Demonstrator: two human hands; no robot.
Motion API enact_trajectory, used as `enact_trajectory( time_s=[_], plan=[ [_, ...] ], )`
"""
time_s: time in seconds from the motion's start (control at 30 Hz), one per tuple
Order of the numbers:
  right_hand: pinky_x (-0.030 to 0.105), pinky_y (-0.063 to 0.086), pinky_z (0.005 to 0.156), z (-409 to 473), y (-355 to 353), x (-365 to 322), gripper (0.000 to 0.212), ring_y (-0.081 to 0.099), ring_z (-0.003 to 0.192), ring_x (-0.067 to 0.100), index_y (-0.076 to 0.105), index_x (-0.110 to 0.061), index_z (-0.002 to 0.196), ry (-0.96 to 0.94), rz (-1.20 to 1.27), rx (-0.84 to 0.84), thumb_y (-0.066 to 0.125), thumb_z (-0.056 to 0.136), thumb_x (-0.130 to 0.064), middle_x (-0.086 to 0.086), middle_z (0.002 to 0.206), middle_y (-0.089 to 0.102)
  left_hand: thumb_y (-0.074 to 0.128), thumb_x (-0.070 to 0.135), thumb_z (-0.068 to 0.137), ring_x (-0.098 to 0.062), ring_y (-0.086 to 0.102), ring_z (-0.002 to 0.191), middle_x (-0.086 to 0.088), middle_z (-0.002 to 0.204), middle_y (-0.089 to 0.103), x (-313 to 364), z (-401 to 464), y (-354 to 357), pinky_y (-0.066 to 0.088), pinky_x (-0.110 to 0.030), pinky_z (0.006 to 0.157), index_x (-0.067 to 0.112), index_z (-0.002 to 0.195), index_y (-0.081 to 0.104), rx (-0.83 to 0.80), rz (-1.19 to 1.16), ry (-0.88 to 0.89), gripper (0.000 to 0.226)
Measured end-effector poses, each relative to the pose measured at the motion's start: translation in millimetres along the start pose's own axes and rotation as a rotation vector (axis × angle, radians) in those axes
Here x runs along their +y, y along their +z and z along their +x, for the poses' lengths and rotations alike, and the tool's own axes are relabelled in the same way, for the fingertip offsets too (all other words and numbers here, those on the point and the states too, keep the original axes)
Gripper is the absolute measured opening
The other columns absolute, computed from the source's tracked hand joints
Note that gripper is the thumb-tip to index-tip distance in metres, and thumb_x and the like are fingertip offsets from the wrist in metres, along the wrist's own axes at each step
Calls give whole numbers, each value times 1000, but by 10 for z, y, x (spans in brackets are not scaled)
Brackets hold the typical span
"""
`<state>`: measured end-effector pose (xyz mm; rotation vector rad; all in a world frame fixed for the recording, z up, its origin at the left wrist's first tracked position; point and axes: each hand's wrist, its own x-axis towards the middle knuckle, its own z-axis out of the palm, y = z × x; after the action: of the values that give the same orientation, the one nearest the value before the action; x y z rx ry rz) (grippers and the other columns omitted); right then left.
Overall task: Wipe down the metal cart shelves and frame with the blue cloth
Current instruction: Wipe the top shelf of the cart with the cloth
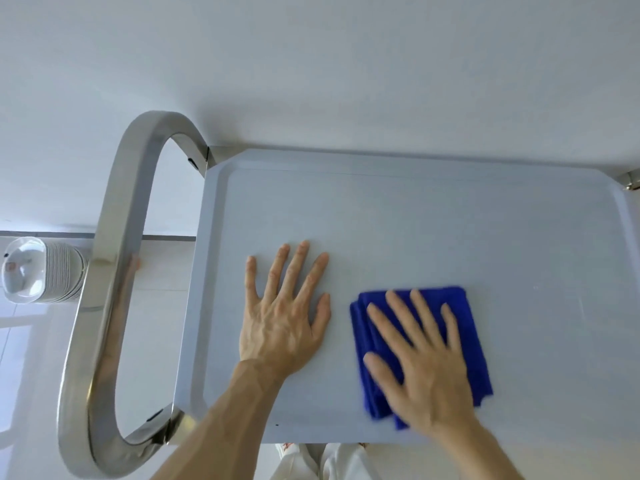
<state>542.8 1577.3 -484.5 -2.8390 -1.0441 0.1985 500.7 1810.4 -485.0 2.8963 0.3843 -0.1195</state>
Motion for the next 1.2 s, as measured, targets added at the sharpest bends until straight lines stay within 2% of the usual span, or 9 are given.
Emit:
enact_trajectory(
  time_s=[0.1,0.3,0.37,0.5,0.6,0.77,0.93,1.1,1.2],
  plan=[
    [58,18,120,627,-135,379,58,29,150,27,37,-33,153,102,-30,80,33,100,-57,-1,161,34,32,48,100,-23,17,152,0,163,25,1,-6,-1,6,-60,121,30,155,30,6,-8,3,58],
    [61,9,121,1638,-189,339,63,12,154,28,21,-34,159,488,-37,130,24,101,-59,-1,167,20,33,48,100,-25,20,152,-2,162,28,-16,-15,6,8,-62,120,29,155,31,10,-6,9,58],
    [61,12,120,1526,-128,77,61,19,153,31,29,-31,157,400,-58,193,33,101,-56,3,165,26,34,48,99,-24,21,151,-2,162,29,-21,-21,14,9,-62,120,29,155,32,16,-7,12,58],
    [62,16,119,935,-2,-66,61,15,154,26,28,-32,157,-59,-42,128,37,102,-55,-1,166,23,33,49,99,-23,20,151,-2,162,28,-10,-12,6,8,-61,120,30,155,29,6,1,5,60],
    [60,21,119,909,-16,223,59,19,153,23,34,-33,155,-160,-37,118,40,101,-56,-5,163,29,34,49,98,-23,21,151,-1,162,28,-4,3,24,9,-61,120,30,155,30,22,-12,6,60],
    [57,21,119,1679,-233,549,56,33,148,27,44,-27,150,221,-75,194,39,100,-52,0,158,41,37,46,98,-24,25,150,-2,161,32,-20,3,30,11,-62,120,28,153,36,72,-33,19,58],
    [65,18,116,2153,-151,17,60,30,148,37,43,-21,151,489,-87,282,37,101,-53,9,159,38,38,45,97,-24,25,150,-2,161,33,-31,-1,55,12,-62,120,28,153,37,76,-27,25,58],
    [61,15,120,2034,-123,12,61,22,152,31,35,-33,155,5,-72,166,35,100,-59,-1,164,29,35,47,97,-24,26,150,-2,160,33,-20,-2,30,13,-62,119,27,152,38,48,-6,14,58],
    [55,21,119,1932,-218,570,57,27,151,25,41,-35,152,-83,-101,169,39,99,-58,-3,161,35,37,46,97,-23,26,149,-1,161,33,-11,1,31,14,-62,119,28,152,39,63,-6,10,58]
  ],
)
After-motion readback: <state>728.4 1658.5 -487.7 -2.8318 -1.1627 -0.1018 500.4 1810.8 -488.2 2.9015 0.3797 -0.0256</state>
